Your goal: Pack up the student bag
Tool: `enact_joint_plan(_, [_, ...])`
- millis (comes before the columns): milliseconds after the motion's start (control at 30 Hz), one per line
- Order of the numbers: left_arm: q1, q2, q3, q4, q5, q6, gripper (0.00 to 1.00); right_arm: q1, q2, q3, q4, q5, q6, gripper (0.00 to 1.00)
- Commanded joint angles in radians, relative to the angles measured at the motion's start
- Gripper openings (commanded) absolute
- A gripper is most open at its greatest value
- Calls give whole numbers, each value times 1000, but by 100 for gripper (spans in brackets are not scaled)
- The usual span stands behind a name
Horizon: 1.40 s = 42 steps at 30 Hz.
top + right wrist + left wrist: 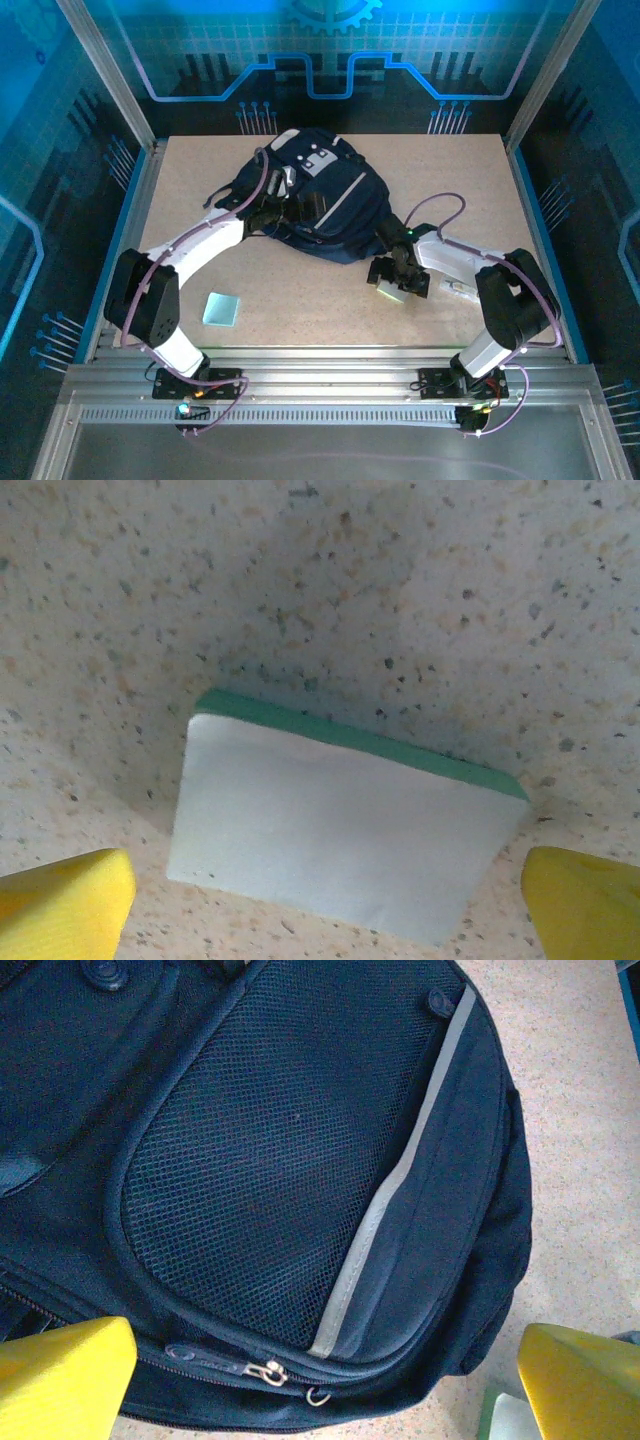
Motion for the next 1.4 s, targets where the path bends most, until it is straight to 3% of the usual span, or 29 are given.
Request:
enact_joint_plan(0, [5, -41, -11, -15, -22, 16, 99, 12, 25, -4, 67, 39, 77, 100])
enact_joint_plan(367, [5, -39, 11, -25, -9, 16, 99, 5, 46, -47, 117, 37, 94, 88])
enact_joint_plan(667, [5, -52, -7, -13, -7, 8, 99, 12, 1, -109, 120, 54, 80, 67])
enact_joint_plan(900, [3, 27, 104, -49, 18, 65, 99, -2, -80, -26, 49, 86, 19, 55])
enact_joint_plan(1067, [-22, 95, 206, -74, 37, 180, 99, -63, -167, 5, 31, 72, -43, 50])
enact_joint_plan(1367, [-160, 271, 419, -224, -114, 426, 98, -294, -245, 56, 71, 7, -186, 51])
